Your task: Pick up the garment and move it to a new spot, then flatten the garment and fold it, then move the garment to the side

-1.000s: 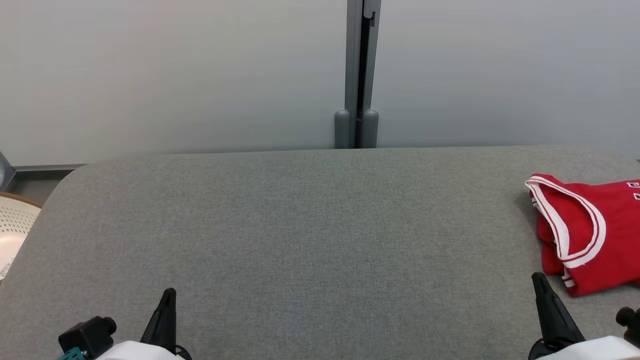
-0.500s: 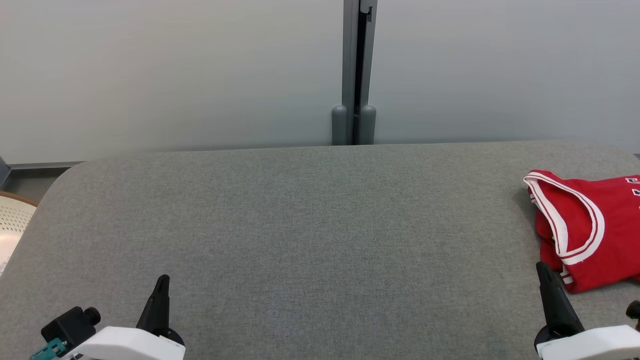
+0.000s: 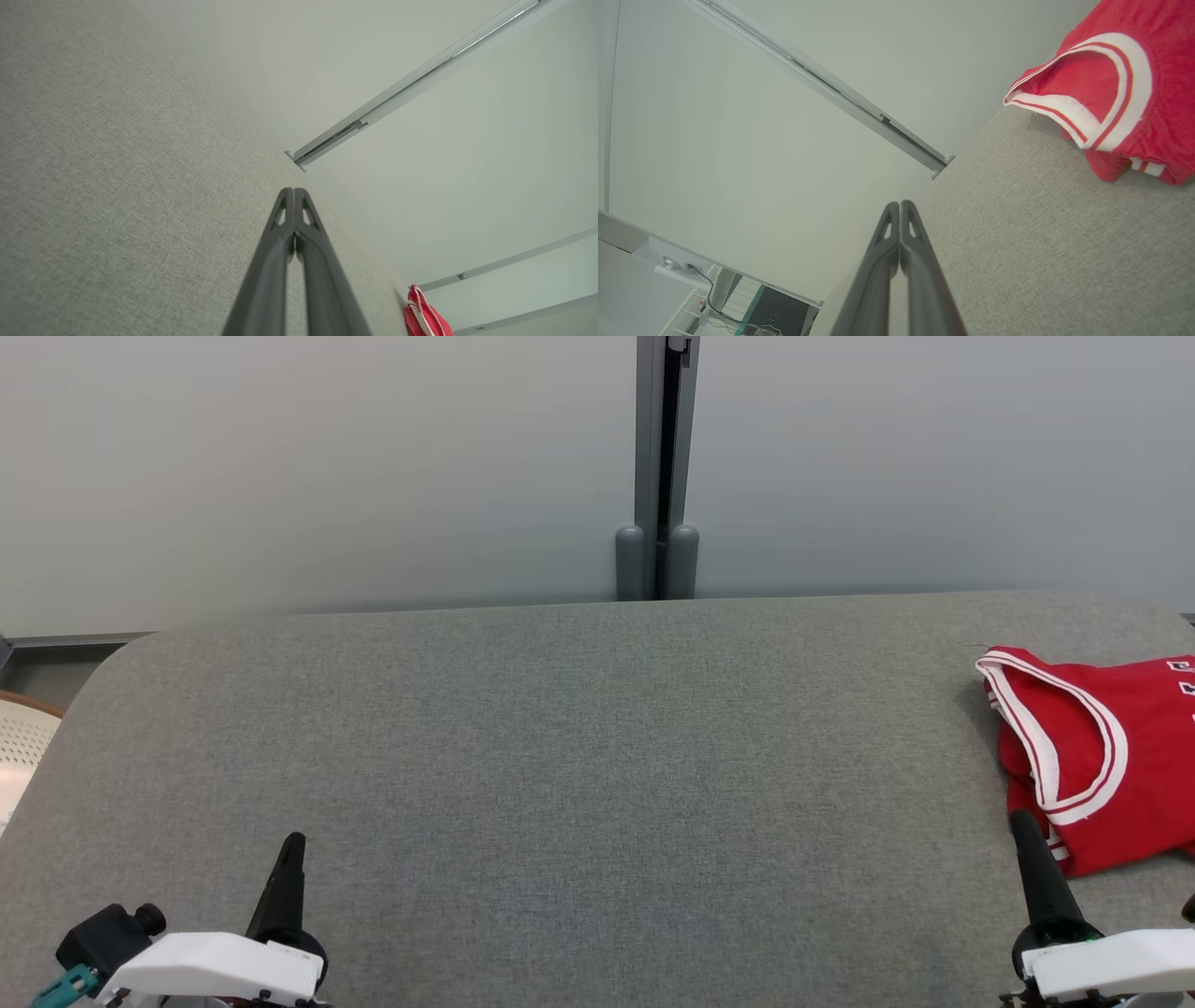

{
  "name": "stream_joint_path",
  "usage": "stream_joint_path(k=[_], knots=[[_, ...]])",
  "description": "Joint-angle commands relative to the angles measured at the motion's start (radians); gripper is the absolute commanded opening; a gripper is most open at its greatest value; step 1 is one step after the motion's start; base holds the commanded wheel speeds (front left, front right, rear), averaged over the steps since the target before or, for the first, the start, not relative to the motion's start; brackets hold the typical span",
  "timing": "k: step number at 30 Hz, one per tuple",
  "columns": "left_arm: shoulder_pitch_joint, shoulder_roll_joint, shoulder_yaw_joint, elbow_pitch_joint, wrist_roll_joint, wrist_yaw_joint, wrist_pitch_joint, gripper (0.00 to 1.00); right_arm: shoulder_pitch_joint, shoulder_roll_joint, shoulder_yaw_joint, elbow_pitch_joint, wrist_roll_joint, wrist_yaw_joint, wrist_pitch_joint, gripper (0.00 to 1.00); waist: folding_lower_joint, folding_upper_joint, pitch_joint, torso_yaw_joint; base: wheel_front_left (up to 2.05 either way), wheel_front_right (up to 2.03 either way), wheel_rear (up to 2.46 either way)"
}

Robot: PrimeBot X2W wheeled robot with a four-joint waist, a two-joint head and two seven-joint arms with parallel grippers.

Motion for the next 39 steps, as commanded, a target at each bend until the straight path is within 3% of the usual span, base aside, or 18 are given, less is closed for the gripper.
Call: stream_joint_path(k=[1,39], knots=[[-0.040,-0.001,0.021,-0.005,-0.031,-0.012,0.006,0.00,-0.028,-0.010,-0.003,0.001,0.039,0.000,-0.002,0.00,0.0000,0.0000,0.002,-0.001,0.00,0.00,0.00],[-0.094,-0.073,0.150,0.033,-0.299,-0.099,0.089,0.00,-0.113,-0.008,-0.030,0.097,0.394,0.000,0.008,0.00,0.0000,0.0000,0.031,-0.019,0.00,0.00,0.00]])
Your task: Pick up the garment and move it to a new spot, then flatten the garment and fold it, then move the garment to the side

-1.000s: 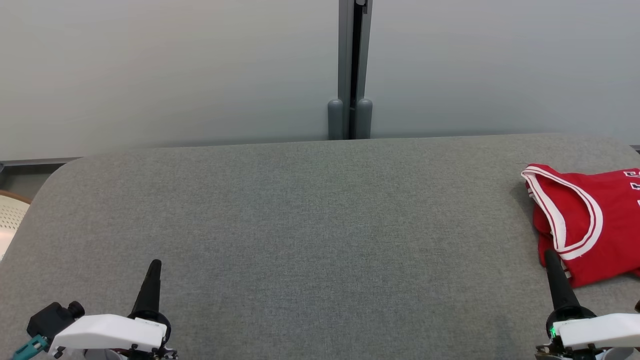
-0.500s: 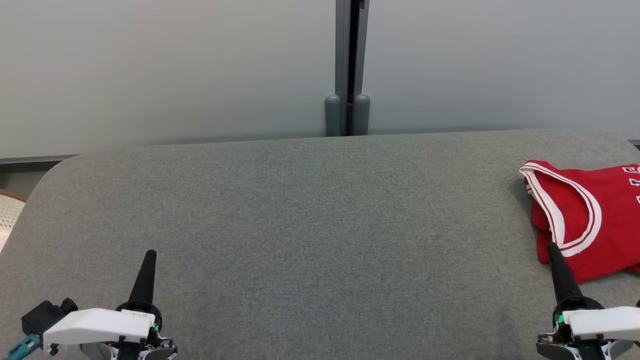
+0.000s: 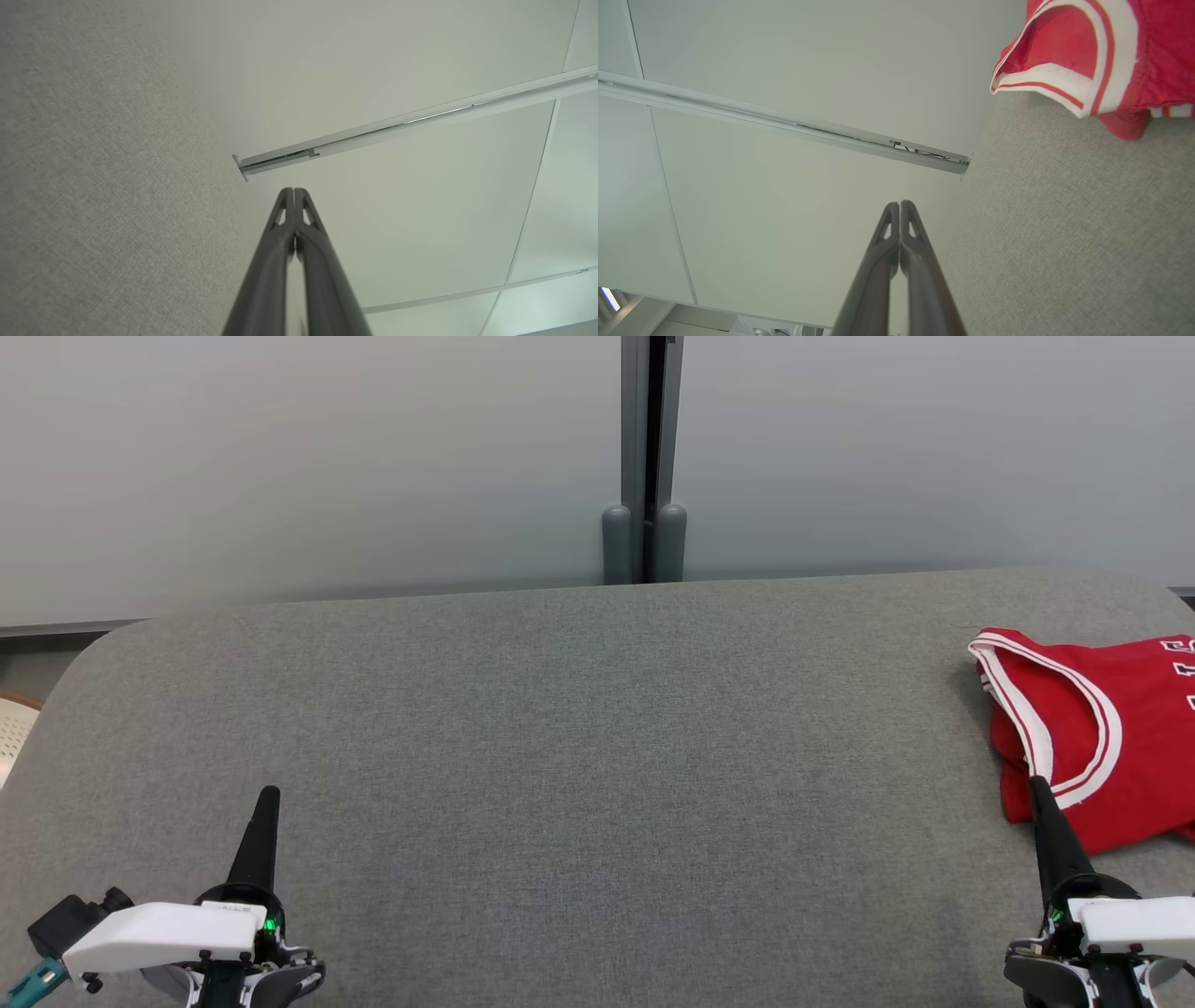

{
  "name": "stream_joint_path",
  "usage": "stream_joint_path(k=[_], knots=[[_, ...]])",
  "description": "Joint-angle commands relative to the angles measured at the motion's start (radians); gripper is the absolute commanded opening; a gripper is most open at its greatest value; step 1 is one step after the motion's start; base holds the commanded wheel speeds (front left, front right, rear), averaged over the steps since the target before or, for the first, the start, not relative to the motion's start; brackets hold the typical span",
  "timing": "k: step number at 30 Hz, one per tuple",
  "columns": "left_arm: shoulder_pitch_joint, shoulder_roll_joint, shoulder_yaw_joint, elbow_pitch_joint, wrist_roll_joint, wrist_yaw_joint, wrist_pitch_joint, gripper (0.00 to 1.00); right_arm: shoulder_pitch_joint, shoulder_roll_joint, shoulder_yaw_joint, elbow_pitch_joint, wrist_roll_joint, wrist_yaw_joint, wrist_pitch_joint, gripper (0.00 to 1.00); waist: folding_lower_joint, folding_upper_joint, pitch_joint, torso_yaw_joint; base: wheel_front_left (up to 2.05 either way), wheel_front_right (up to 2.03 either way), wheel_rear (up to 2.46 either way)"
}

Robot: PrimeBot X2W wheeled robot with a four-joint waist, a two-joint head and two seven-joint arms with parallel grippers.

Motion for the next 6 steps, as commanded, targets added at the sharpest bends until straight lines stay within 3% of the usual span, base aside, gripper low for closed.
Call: stream_joint_path(k=[1,6], knots=[[-0.028,-0.002,0.013,-0.003,-0.018,-0.011,0.004,0.00,-0.017,-0.006,-0.003,0.003,0.024,0.000,0.004,0.00,0.0000,0.0000,0.001,-0.001,0.00,0.00,0.00],[-0.033,-0.008,0.028,0.002,-0.046,-0.021,0.014,0.00,-0.027,-0.005,-0.006,0.014,0.062,0.000,0.005,0.00,0.0000,0.0000,0.005,-0.003,0.00,0.00,0.00]])
